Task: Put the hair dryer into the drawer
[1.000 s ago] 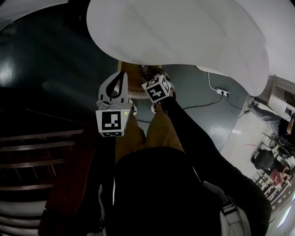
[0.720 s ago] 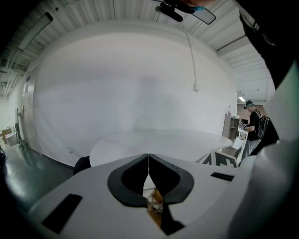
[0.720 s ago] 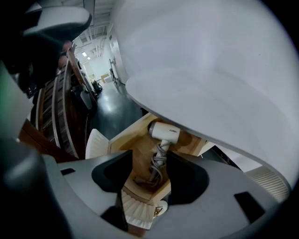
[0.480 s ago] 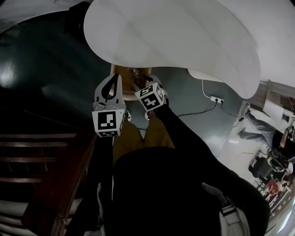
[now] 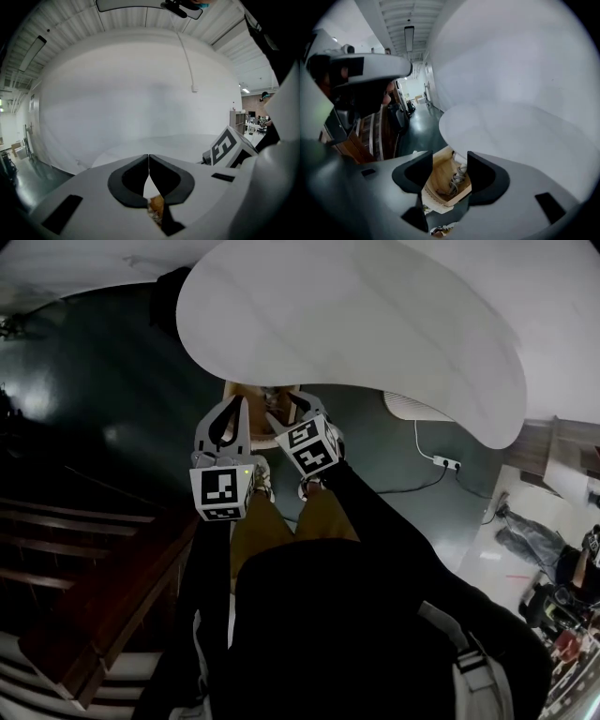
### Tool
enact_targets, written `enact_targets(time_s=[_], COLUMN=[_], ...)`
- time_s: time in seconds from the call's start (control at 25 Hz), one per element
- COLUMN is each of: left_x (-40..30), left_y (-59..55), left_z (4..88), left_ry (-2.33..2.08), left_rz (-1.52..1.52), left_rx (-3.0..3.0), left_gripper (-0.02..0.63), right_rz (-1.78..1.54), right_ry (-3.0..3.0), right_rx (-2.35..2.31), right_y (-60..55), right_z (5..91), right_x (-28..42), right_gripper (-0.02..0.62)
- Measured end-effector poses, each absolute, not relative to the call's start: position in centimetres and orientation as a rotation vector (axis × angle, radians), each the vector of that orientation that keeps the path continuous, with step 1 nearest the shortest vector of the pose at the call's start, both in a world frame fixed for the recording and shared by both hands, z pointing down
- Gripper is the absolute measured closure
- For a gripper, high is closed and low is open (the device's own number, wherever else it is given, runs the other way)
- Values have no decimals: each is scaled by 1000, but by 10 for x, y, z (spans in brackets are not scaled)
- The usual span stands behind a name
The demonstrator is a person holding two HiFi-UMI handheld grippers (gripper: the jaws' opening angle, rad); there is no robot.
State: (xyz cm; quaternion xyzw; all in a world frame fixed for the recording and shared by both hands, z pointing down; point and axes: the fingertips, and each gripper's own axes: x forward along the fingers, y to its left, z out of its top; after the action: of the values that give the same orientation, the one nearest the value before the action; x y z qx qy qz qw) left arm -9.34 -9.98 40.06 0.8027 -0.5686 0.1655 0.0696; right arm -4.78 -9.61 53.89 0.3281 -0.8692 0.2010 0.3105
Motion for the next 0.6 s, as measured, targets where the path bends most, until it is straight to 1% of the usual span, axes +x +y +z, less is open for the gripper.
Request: enact_targets(time_s=[0.32,0.6], left_x=[-77,-40], left_y=[-88,-62], left_z=[379,358], left_ry=[-1619,-1412], left_rz=[420,366], left_rx=[2517,2652], left_gripper=[588,588], right_rz=[501,520], right_ry=[-2384,-2350], right_rx=[1053,1337], right_y=[-87,-56], right_z=[475,421], right_x=[-29,17], right_gripper=[353,353])
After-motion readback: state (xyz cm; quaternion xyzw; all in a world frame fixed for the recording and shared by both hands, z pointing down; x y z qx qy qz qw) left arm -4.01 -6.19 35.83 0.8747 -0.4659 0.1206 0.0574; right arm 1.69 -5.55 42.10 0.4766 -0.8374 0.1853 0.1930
